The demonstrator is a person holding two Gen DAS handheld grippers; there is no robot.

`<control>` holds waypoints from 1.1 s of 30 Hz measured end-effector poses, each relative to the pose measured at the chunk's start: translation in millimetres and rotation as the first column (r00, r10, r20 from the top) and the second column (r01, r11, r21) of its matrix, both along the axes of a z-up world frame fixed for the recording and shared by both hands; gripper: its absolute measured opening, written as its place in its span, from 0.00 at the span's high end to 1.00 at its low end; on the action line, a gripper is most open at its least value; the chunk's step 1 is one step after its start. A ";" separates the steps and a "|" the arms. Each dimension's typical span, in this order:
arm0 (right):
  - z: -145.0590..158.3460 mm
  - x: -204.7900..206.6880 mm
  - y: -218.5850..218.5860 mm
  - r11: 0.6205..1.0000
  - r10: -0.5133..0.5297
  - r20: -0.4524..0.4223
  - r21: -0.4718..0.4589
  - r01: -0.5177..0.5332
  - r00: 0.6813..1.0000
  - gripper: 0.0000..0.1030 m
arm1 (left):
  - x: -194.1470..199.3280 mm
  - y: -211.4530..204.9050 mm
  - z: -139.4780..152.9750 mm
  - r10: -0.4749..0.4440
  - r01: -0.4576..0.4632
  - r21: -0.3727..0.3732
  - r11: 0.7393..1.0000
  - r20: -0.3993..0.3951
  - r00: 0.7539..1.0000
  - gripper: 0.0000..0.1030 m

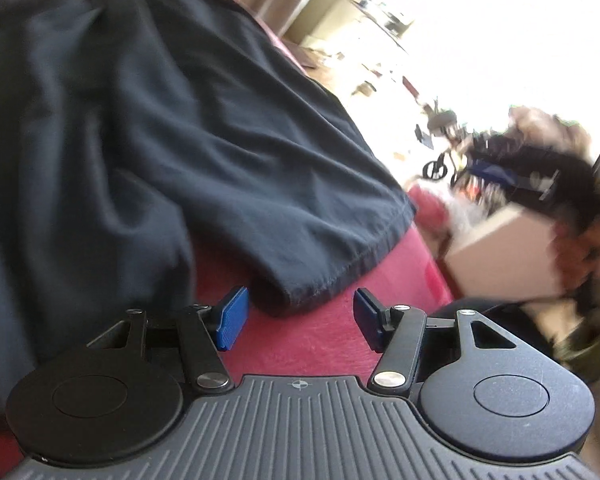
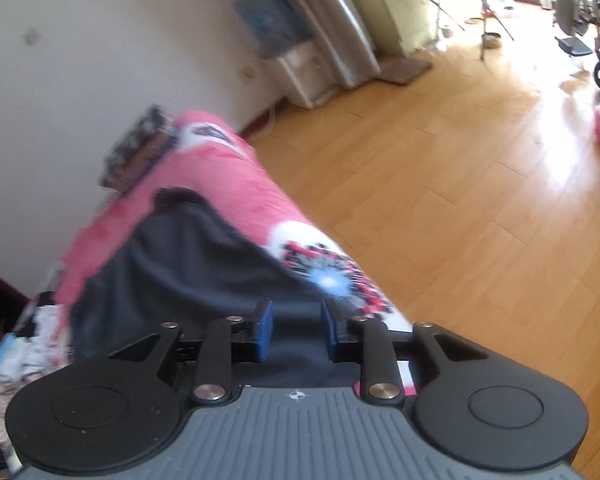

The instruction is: Fold clothes

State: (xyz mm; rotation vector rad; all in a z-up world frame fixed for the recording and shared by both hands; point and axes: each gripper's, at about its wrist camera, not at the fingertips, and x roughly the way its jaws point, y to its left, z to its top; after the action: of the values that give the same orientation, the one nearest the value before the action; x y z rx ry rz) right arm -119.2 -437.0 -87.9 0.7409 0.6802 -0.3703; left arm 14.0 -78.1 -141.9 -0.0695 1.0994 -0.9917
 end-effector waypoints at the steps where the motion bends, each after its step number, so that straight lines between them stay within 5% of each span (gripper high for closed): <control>1: 5.8 -3.4 -0.1 1.000 0.008 0.012 0.006 -0.008 1.000 0.66 | -4.1 -6.3 -1.2 -0.015 0.015 0.018 1.000 0.035 0.999 0.44; 4: 10.2 -9.5 -4.9 1.000 0.017 0.014 0.025 -0.018 1.000 0.64 | -15.2 -19.8 -7.1 -0.040 0.033 0.050 0.998 0.149 0.988 0.44; 7: 1.5 -11.4 -10.6 0.998 0.006 -0.006 0.055 -0.005 1.000 0.64 | -15.8 -27.6 -13.9 -0.035 0.028 0.045 0.999 0.177 0.984 0.45; 9: -9.9 -11.9 -12.9 0.996 -0.009 -0.012 0.091 0.010 1.000 0.64 | -15.3 -29.0 -14.3 -0.057 0.055 0.015 0.998 0.141 0.988 0.57; 14: -36.6 -12.4 -18.1 0.986 -0.027 -0.034 0.164 0.032 0.999 0.64 | -4.5 -11.3 -15.9 -0.131 0.110 -0.191 0.975 -0.101 0.986 0.55; 18: -47.0 -9.7 -23.1 0.984 -0.029 -0.046 0.176 0.037 0.999 0.64 | 6.1 -6.2 -26.3 -0.039 0.025 -0.122 0.992 -0.110 0.993 0.49; 22: -54.8 1.9 -28.8 0.984 -0.015 -0.062 0.176 0.026 0.998 0.64 | 16.3 -2.7 -34.5 0.010 -0.038 -0.142 0.989 -0.195 0.981 0.50; 27: -59.3 14.9 -32.4 0.986 -0.015 -0.077 0.163 0.028 0.997 0.64 | 18.7 1.2 -42.0 0.028 -0.061 -0.106 0.992 -0.290 0.957 0.94; 31: -49.7 20.6 -26.2 0.993 0.008 -0.048 0.117 -0.002 0.999 0.64 | 14.6 3.6 -45.0 0.038 -0.058 -0.052 0.997 -0.322 0.946 0.96; 33: -49.6 26.2 -22.0 0.995 0.021 -0.069 0.103 -0.014 0.997 0.64 | 15.2 1.7 -40.7 0.054 -0.066 -0.026 0.997 -0.317 0.947 0.89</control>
State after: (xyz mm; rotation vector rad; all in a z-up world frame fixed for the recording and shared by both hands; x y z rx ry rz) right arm -93.0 -458.9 -137.5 0.8217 0.7761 -0.3483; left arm 29.2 -76.4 -182.6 -0.2992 1.3641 -0.9662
